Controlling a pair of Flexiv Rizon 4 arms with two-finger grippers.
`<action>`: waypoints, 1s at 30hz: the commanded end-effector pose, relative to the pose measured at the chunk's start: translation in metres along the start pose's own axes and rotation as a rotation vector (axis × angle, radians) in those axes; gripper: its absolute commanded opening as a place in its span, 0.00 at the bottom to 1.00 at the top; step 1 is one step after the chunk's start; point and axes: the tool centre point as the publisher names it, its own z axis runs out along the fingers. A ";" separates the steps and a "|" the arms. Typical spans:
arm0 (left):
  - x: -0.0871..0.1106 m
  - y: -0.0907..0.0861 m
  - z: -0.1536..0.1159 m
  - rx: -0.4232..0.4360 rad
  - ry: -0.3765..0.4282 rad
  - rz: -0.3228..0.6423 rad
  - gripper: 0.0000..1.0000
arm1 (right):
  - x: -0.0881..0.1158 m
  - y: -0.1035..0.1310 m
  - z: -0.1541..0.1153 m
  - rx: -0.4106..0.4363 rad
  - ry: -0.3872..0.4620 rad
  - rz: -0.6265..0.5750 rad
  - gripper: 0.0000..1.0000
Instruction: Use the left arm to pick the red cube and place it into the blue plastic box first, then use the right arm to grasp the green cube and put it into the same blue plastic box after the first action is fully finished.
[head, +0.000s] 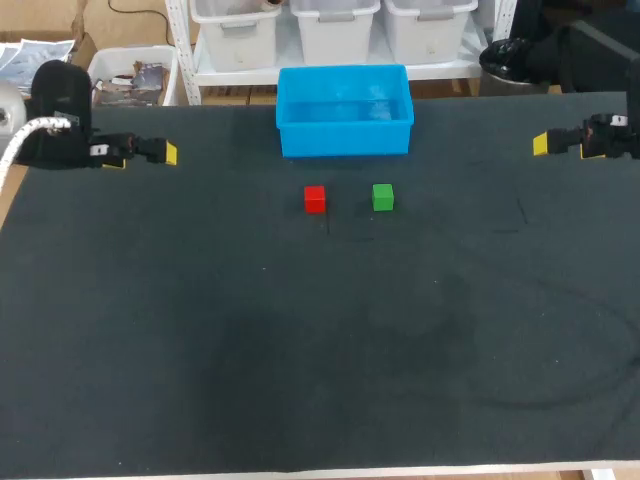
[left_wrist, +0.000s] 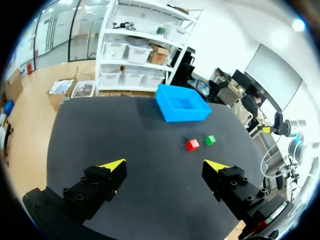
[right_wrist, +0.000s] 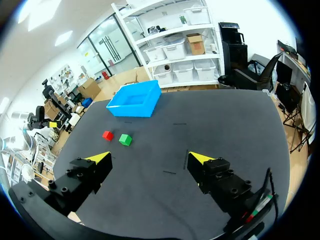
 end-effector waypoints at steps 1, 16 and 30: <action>-0.013 -0.013 0.010 -0.083 0.051 -0.010 1.00 | 0.000 0.000 0.000 0.001 0.000 0.000 1.00; -0.015 -0.051 0.035 -0.164 0.133 -0.012 1.00 | 0.000 0.000 0.000 0.001 0.000 0.000 1.00; -0.021 -0.076 0.064 -0.251 0.201 -0.050 1.00 | 0.000 0.000 0.000 0.001 0.000 0.000 1.00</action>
